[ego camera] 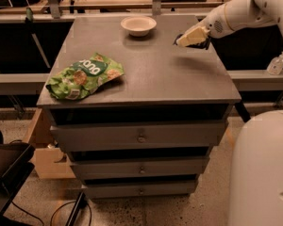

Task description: Move rxbar blueberry near paper bowl

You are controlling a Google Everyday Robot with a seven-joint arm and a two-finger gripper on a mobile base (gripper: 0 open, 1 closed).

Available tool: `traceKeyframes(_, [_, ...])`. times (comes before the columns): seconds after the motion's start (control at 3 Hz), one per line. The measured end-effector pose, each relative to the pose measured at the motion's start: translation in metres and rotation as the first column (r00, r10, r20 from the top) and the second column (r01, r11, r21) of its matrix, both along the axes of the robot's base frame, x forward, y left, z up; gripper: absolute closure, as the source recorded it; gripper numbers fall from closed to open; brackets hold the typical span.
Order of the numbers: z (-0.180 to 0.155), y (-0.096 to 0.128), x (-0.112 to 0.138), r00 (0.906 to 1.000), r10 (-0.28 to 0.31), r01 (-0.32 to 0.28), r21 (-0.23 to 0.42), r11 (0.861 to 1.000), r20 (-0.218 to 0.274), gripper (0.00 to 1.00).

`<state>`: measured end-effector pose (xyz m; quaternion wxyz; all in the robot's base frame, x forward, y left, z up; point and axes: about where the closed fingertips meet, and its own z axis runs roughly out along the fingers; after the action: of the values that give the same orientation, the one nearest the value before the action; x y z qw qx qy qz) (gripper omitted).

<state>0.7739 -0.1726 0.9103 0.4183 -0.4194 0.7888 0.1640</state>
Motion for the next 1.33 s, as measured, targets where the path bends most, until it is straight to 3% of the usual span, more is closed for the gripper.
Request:
traceKeyframes(0.33, [0.0,0.0,0.0,1.0,0.001,-0.001,0.0,1.0,0.0,1.0])
traceKeyframes(0.67, [-0.004,0.003,0.004,0.9991,-0.04,0.041,0.027,0.999,-0.016,1.0])
traceKeyframes(1.0, [0.002,0.014,0.03,0.9885,-0.151,0.152,0.096,0.984,-0.015,1.0])
traceKeyframes(1.33, [0.02,0.024,0.078,0.9572,-0.289,0.284,0.132,0.95,0.019,1.0])
